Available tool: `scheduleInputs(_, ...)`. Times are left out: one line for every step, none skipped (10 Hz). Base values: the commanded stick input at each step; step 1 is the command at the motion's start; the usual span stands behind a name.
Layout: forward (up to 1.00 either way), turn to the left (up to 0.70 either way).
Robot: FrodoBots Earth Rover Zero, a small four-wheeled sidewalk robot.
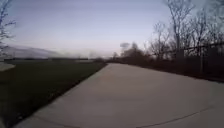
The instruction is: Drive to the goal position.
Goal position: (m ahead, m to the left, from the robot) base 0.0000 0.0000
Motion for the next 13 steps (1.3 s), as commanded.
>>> scheduleInputs(0.03, 0.00)
scheduleInputs(0.05, 0.00)
scheduleInputs(0.05, 0.00)
scheduleInputs(0.05, 0.00)
scheduleInputs(0.05, 0.00)
scheduleInputs(0.03, 0.00)
scheduleInputs(0.00, 0.00)
scheduleInputs(0.00, 0.00)
scheduleInputs(0.00, 0.00)
scheduleInputs(0.00, 0.00)
scheduleInputs(0.03, 0.00)
scheduleInputs(0.05, 0.00)
scheduleInputs(0.05, 0.00)
